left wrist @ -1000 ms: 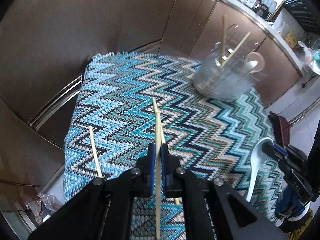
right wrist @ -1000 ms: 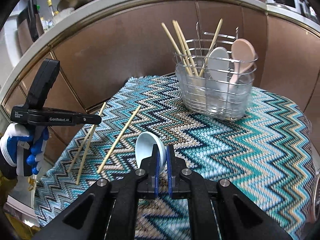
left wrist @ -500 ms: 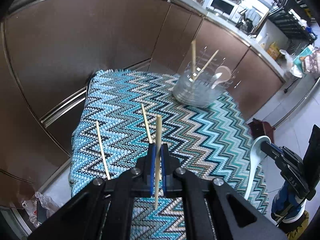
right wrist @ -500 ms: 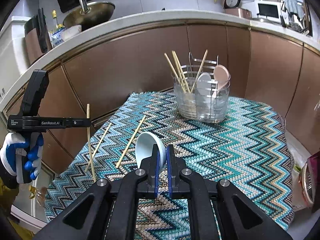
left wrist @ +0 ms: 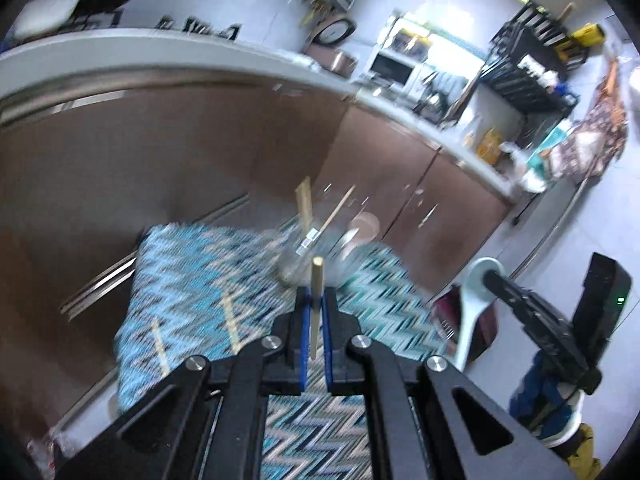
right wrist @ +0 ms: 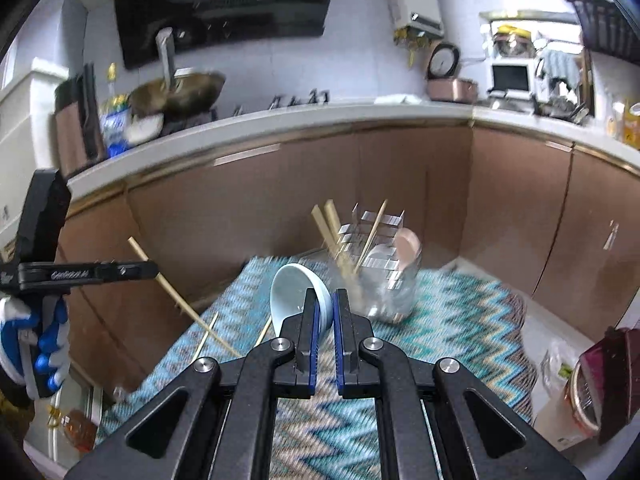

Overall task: Organize utensils
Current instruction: 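Lift the spoon and chopstick over the wire holder and release both inside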

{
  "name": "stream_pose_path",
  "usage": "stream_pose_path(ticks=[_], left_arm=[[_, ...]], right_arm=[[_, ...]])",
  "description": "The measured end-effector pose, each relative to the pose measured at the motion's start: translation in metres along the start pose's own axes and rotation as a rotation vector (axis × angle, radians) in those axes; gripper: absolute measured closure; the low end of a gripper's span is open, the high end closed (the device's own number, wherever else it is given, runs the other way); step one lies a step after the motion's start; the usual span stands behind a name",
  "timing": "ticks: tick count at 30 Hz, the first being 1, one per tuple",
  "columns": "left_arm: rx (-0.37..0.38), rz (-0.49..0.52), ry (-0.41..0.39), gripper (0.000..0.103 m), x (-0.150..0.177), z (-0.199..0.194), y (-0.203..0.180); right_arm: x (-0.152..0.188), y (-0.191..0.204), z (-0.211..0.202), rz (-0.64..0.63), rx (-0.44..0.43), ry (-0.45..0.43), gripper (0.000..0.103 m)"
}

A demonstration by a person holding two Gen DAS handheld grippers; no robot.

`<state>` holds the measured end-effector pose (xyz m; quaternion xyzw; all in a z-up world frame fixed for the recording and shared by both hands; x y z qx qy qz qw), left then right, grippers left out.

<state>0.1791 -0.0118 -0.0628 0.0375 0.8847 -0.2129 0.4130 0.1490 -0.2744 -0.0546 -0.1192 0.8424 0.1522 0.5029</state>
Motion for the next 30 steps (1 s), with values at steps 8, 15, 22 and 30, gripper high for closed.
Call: stream_pose_path(ticks=[8,15,22,30], left_arm=[[0.047,0.052,-0.171,0.098,-0.070,0.027,-0.037],[0.047,0.083,-0.290,0.098,-0.116,0.076,-0.049],[0.001,0.126,-0.313,0.098,-0.129,0.134,-0.056],[-0.072,0.173,-0.300,0.098,-0.105,0.186,-0.053]], right_arm=[[-0.059,-0.037,0.028,-0.004,0.091,-0.164,0.096],[-0.093,-0.069,0.088,-0.030,0.203,-0.263,0.096],[-0.087,-0.097,0.145,-0.016,0.275,-0.261,0.096],[-0.061,-0.098,0.174,-0.045,0.333,-0.258,0.095]])
Point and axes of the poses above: each gripper's, at about its wrist camera, not at the fingertips, and z roughly the way its jaws point, y to its left, x to its underside, the point moved 3 cm from there along z, roughly the way its jaws point, and after that the axes turned 4 degrees about -x, right-handed, at the moved point
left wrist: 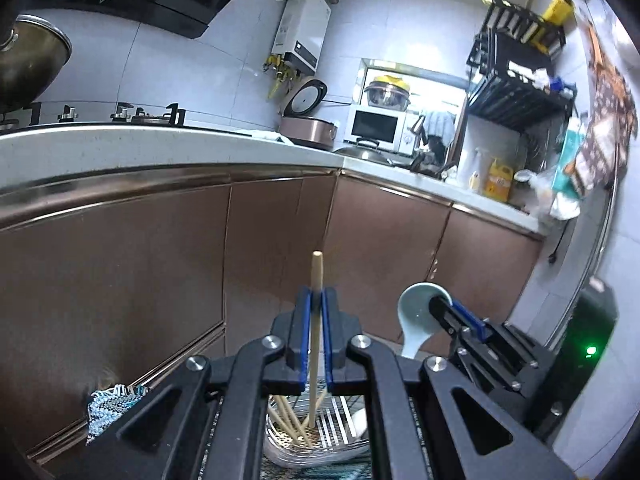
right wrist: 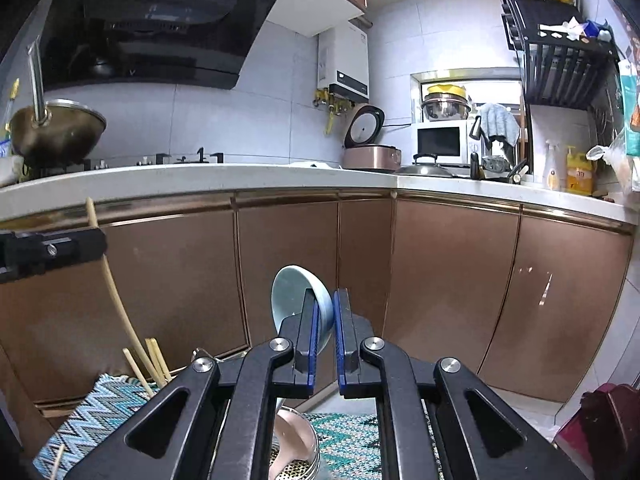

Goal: Organize utensils

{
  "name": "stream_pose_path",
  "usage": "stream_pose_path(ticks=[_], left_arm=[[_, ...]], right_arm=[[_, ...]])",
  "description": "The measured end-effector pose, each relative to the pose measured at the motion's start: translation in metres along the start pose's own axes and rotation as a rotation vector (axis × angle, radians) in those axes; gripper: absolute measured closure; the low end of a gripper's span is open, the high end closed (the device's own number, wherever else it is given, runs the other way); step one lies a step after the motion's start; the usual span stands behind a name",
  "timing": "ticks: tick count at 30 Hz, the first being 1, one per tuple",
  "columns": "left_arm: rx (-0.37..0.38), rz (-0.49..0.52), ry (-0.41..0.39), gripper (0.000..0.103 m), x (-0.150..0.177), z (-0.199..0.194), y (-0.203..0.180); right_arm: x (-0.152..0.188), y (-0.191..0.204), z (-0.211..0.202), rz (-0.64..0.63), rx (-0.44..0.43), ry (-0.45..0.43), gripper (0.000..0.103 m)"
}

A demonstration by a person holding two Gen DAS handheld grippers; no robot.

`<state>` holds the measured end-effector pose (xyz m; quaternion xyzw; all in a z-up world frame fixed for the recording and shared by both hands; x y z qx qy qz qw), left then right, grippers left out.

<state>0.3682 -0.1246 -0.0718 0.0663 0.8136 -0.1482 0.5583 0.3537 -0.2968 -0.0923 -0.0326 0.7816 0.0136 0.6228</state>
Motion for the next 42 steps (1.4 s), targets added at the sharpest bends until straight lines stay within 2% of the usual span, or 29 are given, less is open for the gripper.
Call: stream_pose_path(ticks=[4,7,8,9,10,13,18,24,31,35,42], left_arm=[[-0.016,0.010,0.023,0.096,0.019,0.007,0.000],[-0.015,-0.004,0.033,0.095,0.024,0.001,0.003],[-0.014,-0.008,0.031,0.093,0.023,-0.004,0.004],[-0.015,-0.012,0.026,0.087,0.022,-0.010,0.005],[-0.018,-0.016,0.017,0.080,0.018,-0.017,0.007],[-0.033,-0.023,-0.017,0.071,0.009,-0.045,0.012],[-0.110,-0.003,-0.043,0.068,0.002,-0.093,0.012],[-0.216,0.046,-0.062,0.058,0.006,-0.146,0.005],[-0.283,0.096,-0.098,0.050,0.017,-0.199,-0.009],[-0.305,0.116,-0.113,0.046,0.027,-0.225,-0.012],[-0.339,0.137,-0.135,0.041,0.038,-0.261,-0.018]], right_arm=[[0.015,0.005,-0.002,-0.008,0.000,0.005,0.090],[0.020,0.008,-0.008,0.002,-0.021,0.011,0.077],[0.019,0.009,-0.014,0.008,-0.030,0.007,0.070],[0.018,0.009,-0.016,0.009,-0.033,0.004,0.066],[0.016,0.009,-0.020,0.008,-0.035,0.001,0.066],[0.005,0.012,-0.038,0.010,-0.045,-0.013,0.066],[-0.012,0.016,-0.076,0.017,-0.058,-0.028,0.065],[-0.024,0.022,-0.119,0.035,-0.081,-0.021,0.062],[-0.023,0.032,-0.172,0.047,-0.109,-0.007,0.060],[-0.016,0.039,-0.200,0.051,-0.109,-0.010,0.052],[-0.005,0.047,-0.237,0.076,-0.124,-0.003,0.046]])
Point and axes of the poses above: each gripper's, at about its wrist camera, not at the fingertips, and z roughly the way its jaws point, y to its left, x to its underside, the point moved 3 cm from there along z, roughly the way its jaws point, and after that the axes turned 4 degrees about -x, right-handed, at the moved point
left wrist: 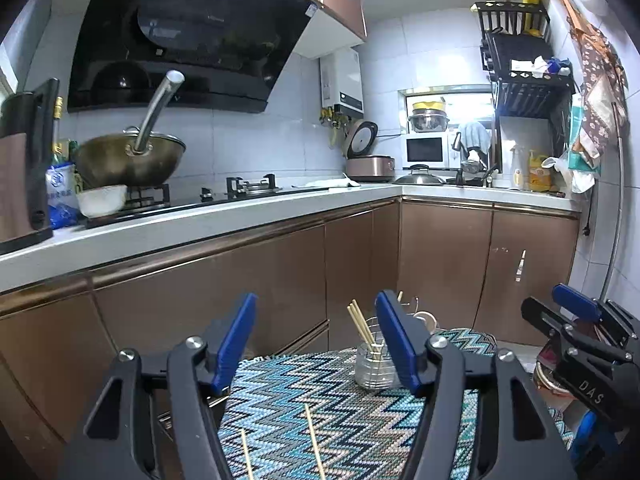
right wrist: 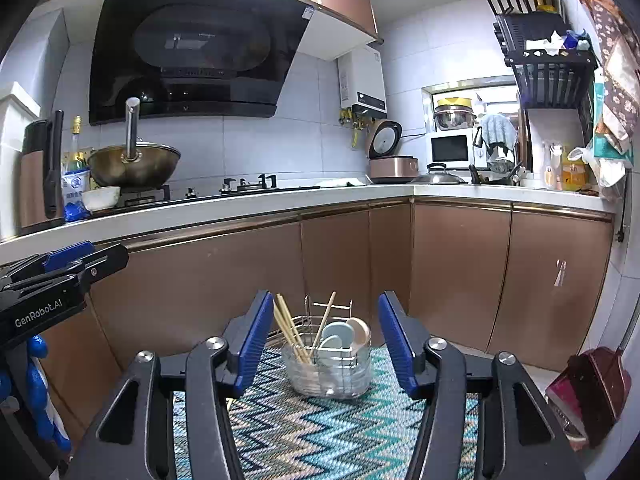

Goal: Organize utensils

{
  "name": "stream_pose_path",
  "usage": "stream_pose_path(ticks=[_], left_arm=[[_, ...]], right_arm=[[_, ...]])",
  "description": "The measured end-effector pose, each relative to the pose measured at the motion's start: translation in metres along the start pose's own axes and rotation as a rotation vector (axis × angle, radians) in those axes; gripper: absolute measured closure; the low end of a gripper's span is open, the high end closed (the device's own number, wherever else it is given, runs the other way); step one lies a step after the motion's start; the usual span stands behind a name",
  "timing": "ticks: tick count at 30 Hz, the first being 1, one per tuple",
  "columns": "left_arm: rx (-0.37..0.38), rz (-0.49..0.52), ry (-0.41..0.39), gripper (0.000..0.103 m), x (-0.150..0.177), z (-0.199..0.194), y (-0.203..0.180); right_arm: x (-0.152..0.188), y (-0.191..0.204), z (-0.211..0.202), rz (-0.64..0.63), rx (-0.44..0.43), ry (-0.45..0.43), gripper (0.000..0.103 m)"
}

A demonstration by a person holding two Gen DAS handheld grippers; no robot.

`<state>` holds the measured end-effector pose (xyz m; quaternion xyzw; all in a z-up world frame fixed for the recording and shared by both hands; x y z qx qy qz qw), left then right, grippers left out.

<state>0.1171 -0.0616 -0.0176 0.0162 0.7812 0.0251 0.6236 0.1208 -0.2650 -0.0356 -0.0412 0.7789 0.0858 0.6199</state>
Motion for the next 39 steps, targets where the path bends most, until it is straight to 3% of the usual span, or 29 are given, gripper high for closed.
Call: stream_pose_path(ticks=[5,9,11,18,29,33,39], left_arm=[[-0.022,0.012,-0.007,0.040,0.006,-0.021,0.005],[-0.034,0.017,-0.019,0.039,0.007,-0.034,0.009],[-0.043,0.019,-0.029,0.038,0.008,-0.041,0.011],[-0.074,0.024,-0.072,0.028,0.009,-0.068,0.017],[-0.114,0.009,-0.106,0.023,0.017,-0.097,0.028],[-0.116,0.020,-0.107,0.022,0.022,-0.107,0.025],[-0.135,0.034,-0.117,0.021,0.026,-0.122,0.026]], right_arm=[[0.003,0.002,-0.020,0.019,0.009,-0.015,0.040],[0.004,0.005,-0.036,0.025,0.016,-0.029,0.026],[0.003,0.007,-0.041,0.025,0.019,-0.036,0.024],[0.000,0.014,-0.067,0.022,0.037,-0.070,0.004],[0.000,0.034,-0.093,-0.031,0.165,-0.023,0.000],[0.004,0.037,-0.102,-0.050,0.175,-0.018,0.000],[0.005,0.042,-0.123,-0.078,0.254,-0.090,0.000]])
Point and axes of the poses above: each gripper's, at about its wrist camera, not at the fingertips, and z roughly the way its jaws point, y to its left, x to its underside, the point moved 3 cm from there along z, roughly the way its jaws point, and after that the axes turned 4 degrees about -x, right-handed, at the moved point
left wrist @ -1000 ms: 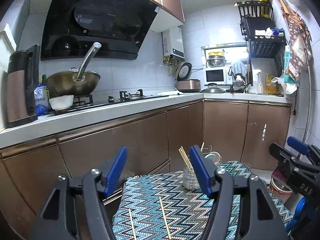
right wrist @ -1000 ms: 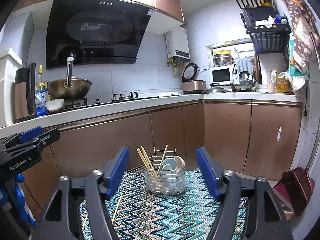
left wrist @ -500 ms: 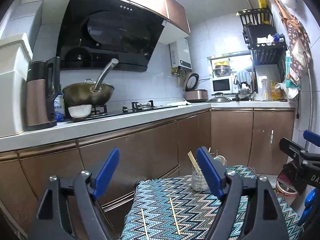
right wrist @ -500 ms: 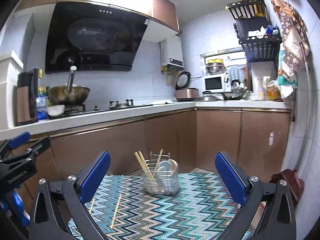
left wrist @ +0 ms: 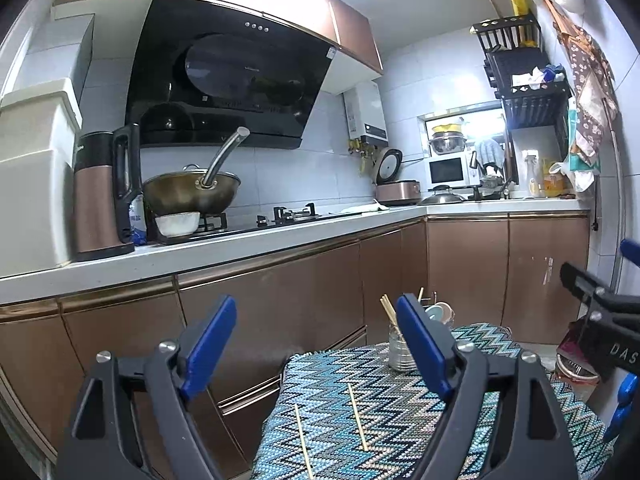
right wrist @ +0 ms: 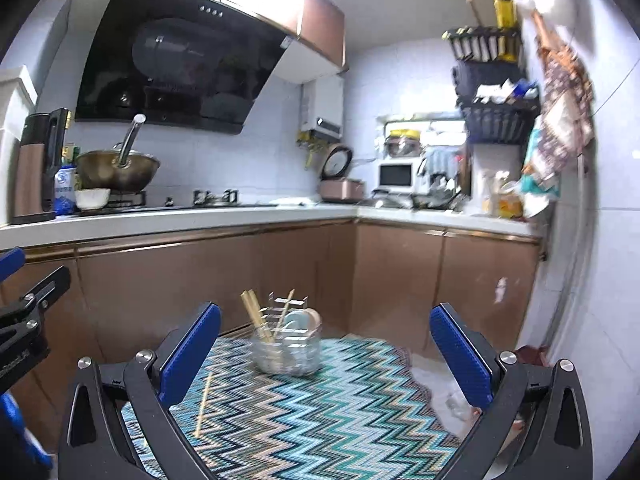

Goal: Organize utensils

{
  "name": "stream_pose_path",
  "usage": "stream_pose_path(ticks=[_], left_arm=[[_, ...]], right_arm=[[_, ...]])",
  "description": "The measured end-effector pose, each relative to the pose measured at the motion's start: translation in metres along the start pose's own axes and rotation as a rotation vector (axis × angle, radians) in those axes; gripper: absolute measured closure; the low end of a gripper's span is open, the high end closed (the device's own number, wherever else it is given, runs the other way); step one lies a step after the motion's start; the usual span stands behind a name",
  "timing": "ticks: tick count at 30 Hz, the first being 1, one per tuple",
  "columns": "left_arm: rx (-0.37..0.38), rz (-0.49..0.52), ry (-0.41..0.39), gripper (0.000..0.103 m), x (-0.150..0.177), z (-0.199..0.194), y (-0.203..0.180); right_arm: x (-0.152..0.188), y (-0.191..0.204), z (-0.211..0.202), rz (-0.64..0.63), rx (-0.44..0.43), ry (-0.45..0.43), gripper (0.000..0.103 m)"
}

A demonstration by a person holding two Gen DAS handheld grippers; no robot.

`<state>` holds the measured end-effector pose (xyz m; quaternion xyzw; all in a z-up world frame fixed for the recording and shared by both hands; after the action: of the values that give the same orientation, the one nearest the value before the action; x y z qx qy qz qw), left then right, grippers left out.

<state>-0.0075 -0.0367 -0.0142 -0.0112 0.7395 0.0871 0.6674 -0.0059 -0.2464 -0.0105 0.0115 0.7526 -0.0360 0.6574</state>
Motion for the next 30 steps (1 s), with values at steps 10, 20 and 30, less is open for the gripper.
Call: stream_pose_path(ticks=[10,20,30], left_arm=[[-0.024,-0.007,-0.038,0.020,0.002,-0.016,0.007],[-0.018,-0.010,-0.035,0.019,0.006,-0.016,0.007],[-0.008,-0.003,0.014,0.019,0.017,0.000,0.001]], right_arm=[[0.000,0.002,-0.017,-0.026,0.019,-0.046,0.000],[0.006,0.008,-0.015,-0.016,-0.027,-0.002,0.000],[0.015,0.008,-0.002,0.015,-0.051,0.057,0.000]])
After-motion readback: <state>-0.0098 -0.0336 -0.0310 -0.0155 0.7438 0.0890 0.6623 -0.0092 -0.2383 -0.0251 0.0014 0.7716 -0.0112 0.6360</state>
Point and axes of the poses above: each gripper's, at about its wrist camera, not at the fingertips, and z roughly the way its jaws point, y to its left, x to its underside, the point moved 3 cm from there along z, roughly the way its jaws point, and after that the axes turned 4 degrees about -x, right-handed, at the moved point
